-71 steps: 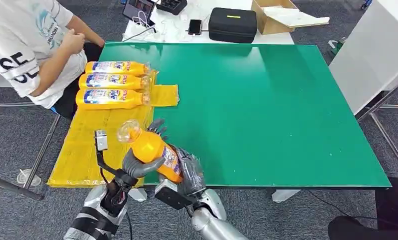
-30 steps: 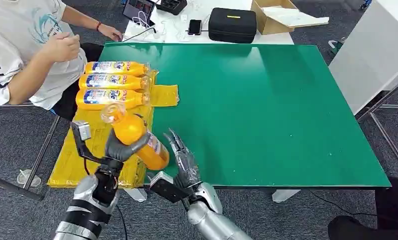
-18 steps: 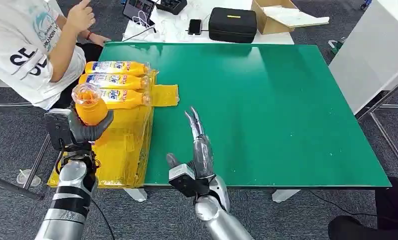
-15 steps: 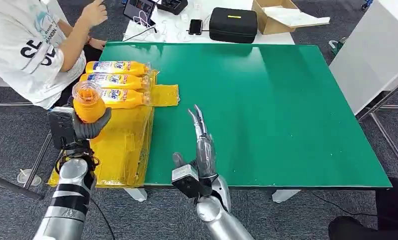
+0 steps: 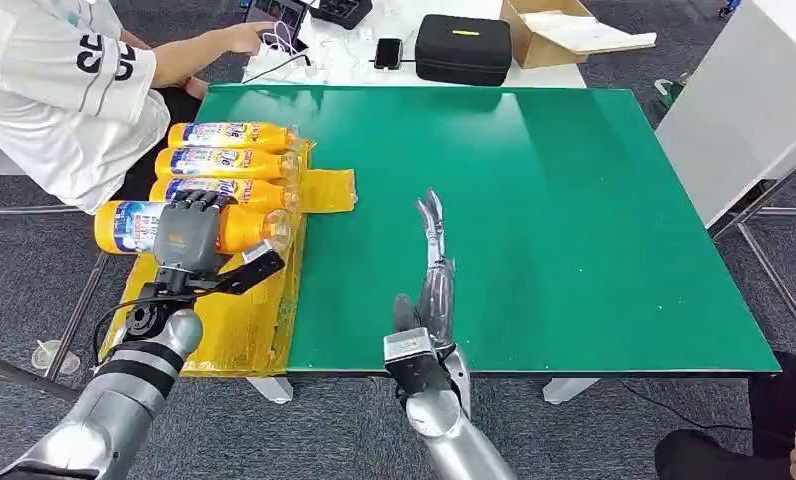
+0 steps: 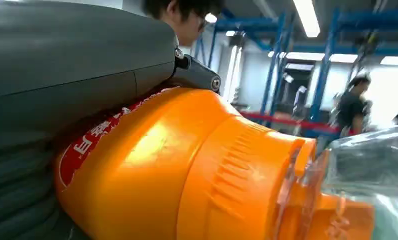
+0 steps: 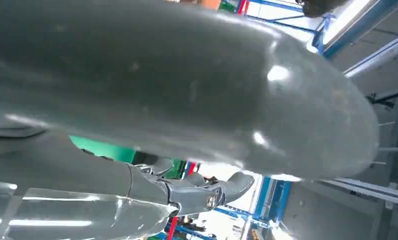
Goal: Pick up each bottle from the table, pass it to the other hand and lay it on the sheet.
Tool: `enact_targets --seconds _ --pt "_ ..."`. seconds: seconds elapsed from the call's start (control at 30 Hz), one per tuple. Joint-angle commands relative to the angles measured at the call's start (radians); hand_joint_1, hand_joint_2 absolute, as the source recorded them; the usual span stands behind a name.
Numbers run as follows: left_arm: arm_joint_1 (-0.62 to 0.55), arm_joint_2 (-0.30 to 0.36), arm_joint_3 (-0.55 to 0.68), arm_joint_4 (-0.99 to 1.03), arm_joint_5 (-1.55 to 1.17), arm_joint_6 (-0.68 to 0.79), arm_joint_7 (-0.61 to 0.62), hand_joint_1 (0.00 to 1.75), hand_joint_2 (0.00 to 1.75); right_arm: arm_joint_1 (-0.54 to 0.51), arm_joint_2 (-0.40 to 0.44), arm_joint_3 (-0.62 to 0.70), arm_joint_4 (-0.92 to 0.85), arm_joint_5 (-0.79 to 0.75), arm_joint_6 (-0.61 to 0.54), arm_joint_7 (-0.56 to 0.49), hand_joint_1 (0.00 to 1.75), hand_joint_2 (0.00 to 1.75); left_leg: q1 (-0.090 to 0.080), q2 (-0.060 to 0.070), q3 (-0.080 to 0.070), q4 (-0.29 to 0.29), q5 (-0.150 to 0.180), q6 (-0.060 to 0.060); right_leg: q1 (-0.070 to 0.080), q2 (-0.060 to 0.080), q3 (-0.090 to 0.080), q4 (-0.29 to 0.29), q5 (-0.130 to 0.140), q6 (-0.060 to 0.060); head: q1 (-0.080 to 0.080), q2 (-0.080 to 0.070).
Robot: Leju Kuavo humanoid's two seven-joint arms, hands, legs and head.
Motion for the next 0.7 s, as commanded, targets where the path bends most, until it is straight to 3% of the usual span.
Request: enact_targets --seconds 0.03,0.2,0.37,0.7 --pt "-0.105 0.051 -0.139 0.207 -0.044 -0.069 0.016 1.75 1.75 -0.014 -0.044 0.012 -0.008 -0.006 0.007 -0.002 0.00 0.00 0.001 0.000 0.007 0.000 -0.003 0.001 0.002 -0.002 0.007 -0.001 -0.003 -0.002 0.000 0.000" --pt "-0.143 0.077 -0.191 0.293 -0.084 -0.263 0.026 1.75 1.75 -0.010 -0.044 0.030 0.013 -0.008 0.041 -0.011 0.00 0.00 0.001 0.001 0.006 0.000 -0.002 0.001 0.002 -0.001 0.006 -0.001 -0.002 -0.002 0.000 0.000" --pt "-0.142 0.079 -0.131 0.317 -0.003 -0.410 -0.003 1.75 1.75 -0.018 -0.033 0.038 0.035 -0.015 0.061 -0.012 0.00 0.00 0.001 0.001 0.005 0.000 -0.002 0.001 0.002 0.000 0.005 -0.001 -0.001 -0.002 0.000 0.000" --pt "-0.077 0.071 -0.033 0.286 0.165 -0.552 -0.122 1.75 1.75 -0.042 -0.008 0.052 0.127 -0.035 0.102 -0.011 0.00 0.00 0.001 0.002 0.008 -0.001 -0.003 0.001 0.001 0.001 0.008 -0.002 -0.002 -0.002 0.000 0.000"
